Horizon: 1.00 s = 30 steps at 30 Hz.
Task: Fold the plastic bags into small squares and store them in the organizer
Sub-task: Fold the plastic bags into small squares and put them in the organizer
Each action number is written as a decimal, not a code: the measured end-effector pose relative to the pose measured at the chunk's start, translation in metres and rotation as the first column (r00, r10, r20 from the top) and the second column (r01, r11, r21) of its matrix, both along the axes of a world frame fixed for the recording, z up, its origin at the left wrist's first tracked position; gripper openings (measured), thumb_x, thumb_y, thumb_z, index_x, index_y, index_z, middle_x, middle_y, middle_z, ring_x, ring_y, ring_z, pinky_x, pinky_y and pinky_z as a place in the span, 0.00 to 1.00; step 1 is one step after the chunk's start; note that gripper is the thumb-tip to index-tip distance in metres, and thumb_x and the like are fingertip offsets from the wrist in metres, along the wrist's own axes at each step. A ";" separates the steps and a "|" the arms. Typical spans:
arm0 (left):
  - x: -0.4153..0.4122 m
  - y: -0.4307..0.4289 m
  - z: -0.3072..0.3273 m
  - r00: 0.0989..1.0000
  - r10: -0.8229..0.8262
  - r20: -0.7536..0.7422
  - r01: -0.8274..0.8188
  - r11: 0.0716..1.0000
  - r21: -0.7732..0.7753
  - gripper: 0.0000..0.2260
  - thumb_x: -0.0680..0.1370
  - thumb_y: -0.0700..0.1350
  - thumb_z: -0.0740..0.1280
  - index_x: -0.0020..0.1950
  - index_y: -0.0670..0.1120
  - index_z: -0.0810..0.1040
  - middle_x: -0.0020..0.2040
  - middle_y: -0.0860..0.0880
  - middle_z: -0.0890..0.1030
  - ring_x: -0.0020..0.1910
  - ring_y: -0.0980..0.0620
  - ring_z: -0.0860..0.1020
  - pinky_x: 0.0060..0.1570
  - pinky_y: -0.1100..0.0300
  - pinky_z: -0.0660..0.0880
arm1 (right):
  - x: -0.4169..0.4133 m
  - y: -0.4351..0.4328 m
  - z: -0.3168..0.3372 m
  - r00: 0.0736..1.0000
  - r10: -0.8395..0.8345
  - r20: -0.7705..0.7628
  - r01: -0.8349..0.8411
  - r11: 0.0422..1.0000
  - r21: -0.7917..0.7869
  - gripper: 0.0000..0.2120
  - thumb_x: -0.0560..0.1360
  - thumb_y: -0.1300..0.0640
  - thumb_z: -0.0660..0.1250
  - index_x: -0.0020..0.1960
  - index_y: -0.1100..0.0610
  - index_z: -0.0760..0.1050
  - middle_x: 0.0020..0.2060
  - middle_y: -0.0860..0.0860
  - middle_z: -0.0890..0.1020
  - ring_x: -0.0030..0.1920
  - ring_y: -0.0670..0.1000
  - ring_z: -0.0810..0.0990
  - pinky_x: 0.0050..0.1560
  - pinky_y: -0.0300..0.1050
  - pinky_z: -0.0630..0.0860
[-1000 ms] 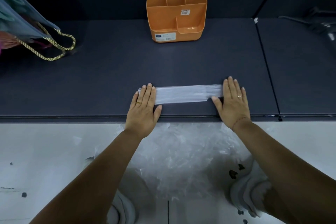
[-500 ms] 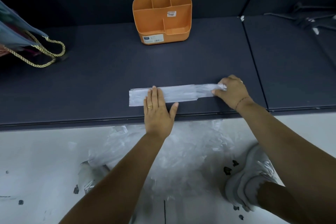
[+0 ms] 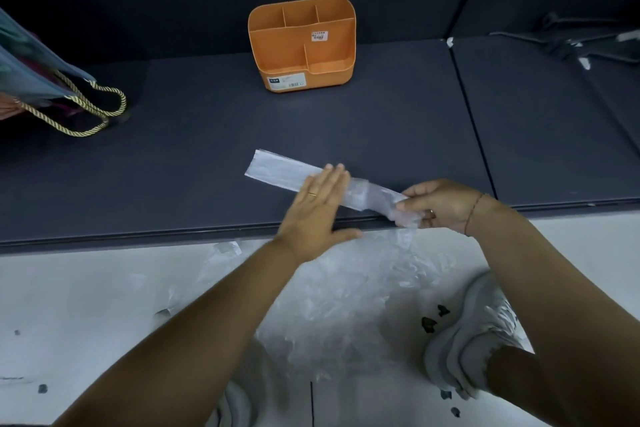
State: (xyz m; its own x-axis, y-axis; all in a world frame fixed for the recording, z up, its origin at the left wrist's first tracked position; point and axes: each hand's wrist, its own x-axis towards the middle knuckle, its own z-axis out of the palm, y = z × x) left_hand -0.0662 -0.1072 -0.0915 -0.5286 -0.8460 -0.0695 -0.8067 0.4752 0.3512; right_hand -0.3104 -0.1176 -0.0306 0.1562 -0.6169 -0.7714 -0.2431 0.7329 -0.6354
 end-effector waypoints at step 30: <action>-0.019 0.006 0.035 -0.152 0.984 -0.097 0.181 0.124 0.976 0.07 0.78 0.48 0.68 0.51 0.45 0.82 0.46 0.45 0.83 0.47 0.47 0.81 0.53 0.52 0.79 | 0.080 -0.011 -0.026 0.998 0.049 0.032 -0.041 0.979 -0.199 0.19 0.73 0.66 0.71 0.62 0.58 0.74 0.46 0.55 0.83 0.34 0.48 0.81 0.37 0.40 0.80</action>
